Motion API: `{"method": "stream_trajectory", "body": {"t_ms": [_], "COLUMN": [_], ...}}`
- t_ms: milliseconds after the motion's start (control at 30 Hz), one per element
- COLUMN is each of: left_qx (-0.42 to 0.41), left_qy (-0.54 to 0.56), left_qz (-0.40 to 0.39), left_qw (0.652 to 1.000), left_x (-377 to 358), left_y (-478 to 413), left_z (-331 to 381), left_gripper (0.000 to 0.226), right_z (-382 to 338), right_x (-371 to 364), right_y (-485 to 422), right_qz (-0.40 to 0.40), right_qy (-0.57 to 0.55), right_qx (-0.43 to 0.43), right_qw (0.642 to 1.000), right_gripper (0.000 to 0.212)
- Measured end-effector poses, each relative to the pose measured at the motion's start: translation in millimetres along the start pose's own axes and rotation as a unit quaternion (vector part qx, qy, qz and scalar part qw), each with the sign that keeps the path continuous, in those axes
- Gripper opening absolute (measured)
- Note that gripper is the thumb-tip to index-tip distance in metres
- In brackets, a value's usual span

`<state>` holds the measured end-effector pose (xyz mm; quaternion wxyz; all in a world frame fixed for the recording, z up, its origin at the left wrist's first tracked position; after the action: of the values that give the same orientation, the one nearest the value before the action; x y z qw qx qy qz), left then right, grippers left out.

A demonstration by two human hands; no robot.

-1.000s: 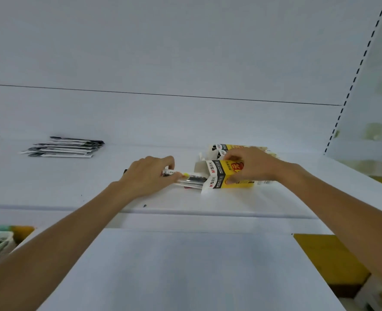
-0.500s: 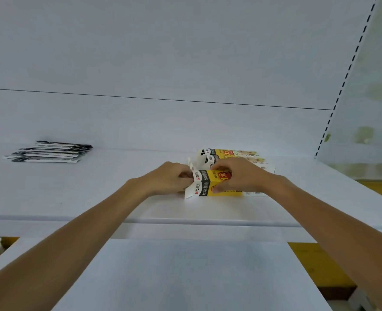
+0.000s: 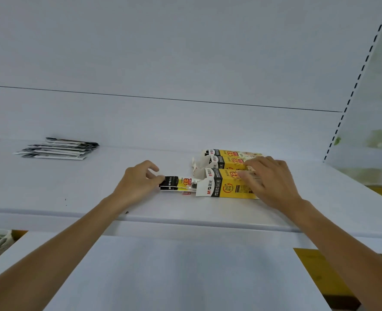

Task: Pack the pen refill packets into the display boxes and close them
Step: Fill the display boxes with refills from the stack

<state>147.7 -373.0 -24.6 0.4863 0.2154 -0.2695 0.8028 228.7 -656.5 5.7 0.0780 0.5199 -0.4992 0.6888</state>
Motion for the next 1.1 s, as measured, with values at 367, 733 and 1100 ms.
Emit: {"method": "stream_trajectory", "body": {"t_ms": [367,733,1100], "left_qx": [-0.113,-0.153,-0.192], "left_qy": [-0.029,-0.088,-0.166], "left_qz": [-0.161,-0.144,-0.142], "left_qw": [0.980,0.974,0.957], "left_x": [-65,-69,-80], "left_y": [10,14,10], "left_z": [59,56,58], "left_gripper": [0.025,0.024,0.018], "right_z": [6,22,49], "right_x": [-8,-7,-10], "right_y": [9,13,19], "right_qz": [0.036,0.095,0.059], "right_qy": [0.007,0.057,-0.014], "right_qx": [-0.005,-0.109,-0.281], "right_qw": [0.999,0.988,0.958], "right_gripper": [0.063,0.050,0.030]}}
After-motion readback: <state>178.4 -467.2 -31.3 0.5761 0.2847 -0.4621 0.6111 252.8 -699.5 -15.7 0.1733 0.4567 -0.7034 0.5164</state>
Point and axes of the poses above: each hand's wrist, its own y-axis away from the middle knuckle, its own x-axis out of the back of the hand, z = x × y, the point moved 5 cm from there along -y, towards the middle knuckle, and after that the axes turned 3 degrees about x, right-handed, at the moved point
